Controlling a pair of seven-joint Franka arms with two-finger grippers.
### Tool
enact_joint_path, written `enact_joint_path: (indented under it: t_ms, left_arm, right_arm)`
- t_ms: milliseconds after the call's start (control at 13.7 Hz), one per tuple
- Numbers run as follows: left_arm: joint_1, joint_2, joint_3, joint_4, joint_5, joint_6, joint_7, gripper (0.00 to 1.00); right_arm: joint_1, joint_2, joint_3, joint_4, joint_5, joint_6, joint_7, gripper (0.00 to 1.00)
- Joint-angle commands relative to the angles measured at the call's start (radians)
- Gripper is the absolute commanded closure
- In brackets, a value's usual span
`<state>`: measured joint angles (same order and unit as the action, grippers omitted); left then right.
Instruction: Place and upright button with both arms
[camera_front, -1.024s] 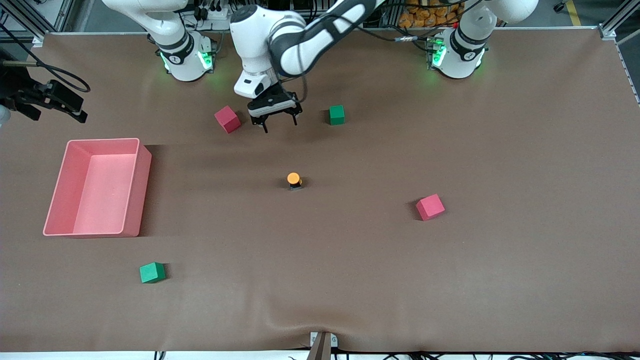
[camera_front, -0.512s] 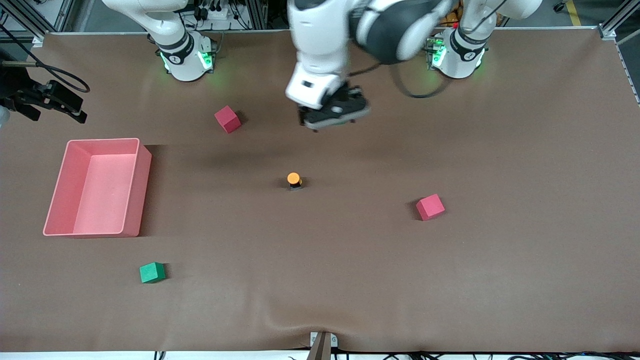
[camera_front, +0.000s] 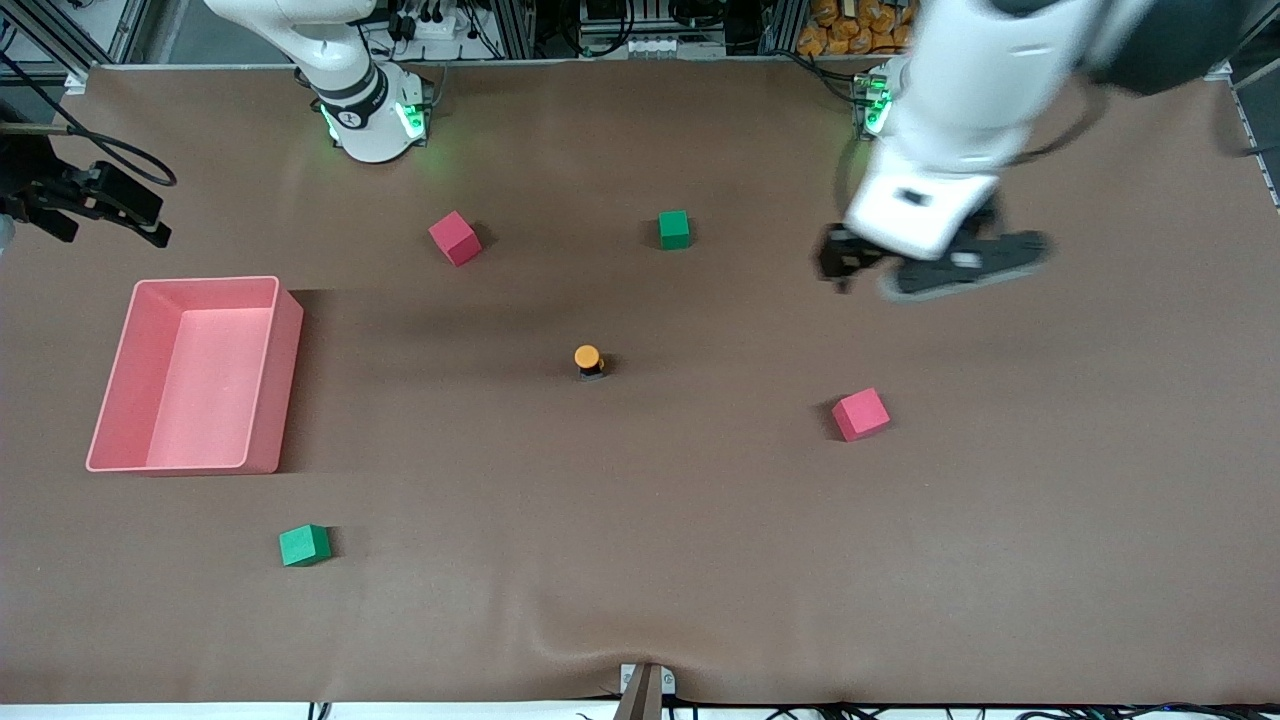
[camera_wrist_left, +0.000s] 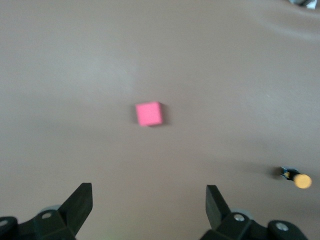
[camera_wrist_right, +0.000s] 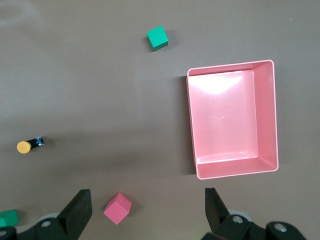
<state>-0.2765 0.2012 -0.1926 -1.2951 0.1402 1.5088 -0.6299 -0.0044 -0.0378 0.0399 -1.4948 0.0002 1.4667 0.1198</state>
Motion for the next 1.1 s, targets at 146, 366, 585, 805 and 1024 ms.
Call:
enact_joint_path:
  t_ms: [146, 366, 585, 805, 1024]
  left_arm:
    - [0.166, -0.032, -0.007, -0.007, -0.028, -0.001, 0.218, 0.00]
    - [0.216, -0.040, 0.001, -0.010, -0.045, 0.010, 0.335, 0.00]
    - [0.224, -0.112, 0.073, -0.075, -0.066, 0.010, 0.499, 0.00]
    - [0.226, -0.190, 0.143, -0.182, -0.137, 0.013, 0.613, 0.00]
    - [0.229, -0.259, 0.148, -0.285, -0.133, 0.013, 0.613, 0.00]
  right_arm:
    - [-0.028, 0.012, 0.012, 0.022, 0.023, -0.009, -0.009, 0.00]
    - [-0.039, 0.012, 0.012, 0.022, 0.024, -0.009, -0.009, 0.00]
    - [-0.039, 0.012, 0.012, 0.019, 0.043, -0.009, -0.009, 0.00]
    - [-0.040, 0.012, 0.012, 0.019, 0.043, -0.011, -0.009, 0.00]
    - [-0.046, 0.012, 0.012, 0.016, 0.043, -0.013, -0.009, 0.00]
